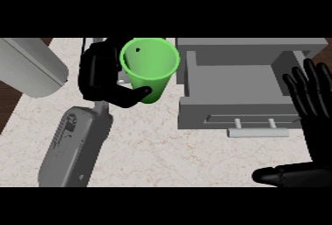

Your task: Pick up the cup, place it into the drawer and close the drawer

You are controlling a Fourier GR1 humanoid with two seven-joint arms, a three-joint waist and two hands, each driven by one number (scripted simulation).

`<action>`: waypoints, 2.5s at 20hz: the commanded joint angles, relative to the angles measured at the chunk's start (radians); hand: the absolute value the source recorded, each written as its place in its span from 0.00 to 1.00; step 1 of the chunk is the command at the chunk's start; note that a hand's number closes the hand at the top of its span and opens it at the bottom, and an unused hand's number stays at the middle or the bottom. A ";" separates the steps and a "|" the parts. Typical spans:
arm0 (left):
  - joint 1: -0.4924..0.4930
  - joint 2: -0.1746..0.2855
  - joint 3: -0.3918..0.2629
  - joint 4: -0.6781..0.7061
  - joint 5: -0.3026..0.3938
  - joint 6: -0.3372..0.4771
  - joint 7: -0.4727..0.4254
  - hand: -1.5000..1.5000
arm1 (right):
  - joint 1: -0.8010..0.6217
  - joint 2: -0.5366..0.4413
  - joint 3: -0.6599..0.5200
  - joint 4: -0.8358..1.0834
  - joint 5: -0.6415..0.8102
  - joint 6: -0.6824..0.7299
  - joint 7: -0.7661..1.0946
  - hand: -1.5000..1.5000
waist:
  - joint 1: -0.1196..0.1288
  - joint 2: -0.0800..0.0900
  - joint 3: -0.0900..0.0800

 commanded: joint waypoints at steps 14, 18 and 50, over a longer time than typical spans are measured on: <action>-0.366 -0.037 -0.063 0.224 -0.080 0.173 0.176 1.00 | -0.035 -0.065 -0.099 0.050 -0.085 0.049 0.005 0.00 | -0.003 0.000 0.000; -0.475 -0.038 -0.036 0.441 -0.051 0.177 0.090 1.00 | 0.024 -0.001 -0.027 0.039 -0.011 0.026 -0.061 0.00 | -0.012 0.003 0.000; -0.743 -0.038 -0.552 0.989 0.272 0.379 -0.027 0.00 | -0.093 0.029 0.034 0.099 0.000 0.020 -0.053 0.00 | -0.102 0.026 0.002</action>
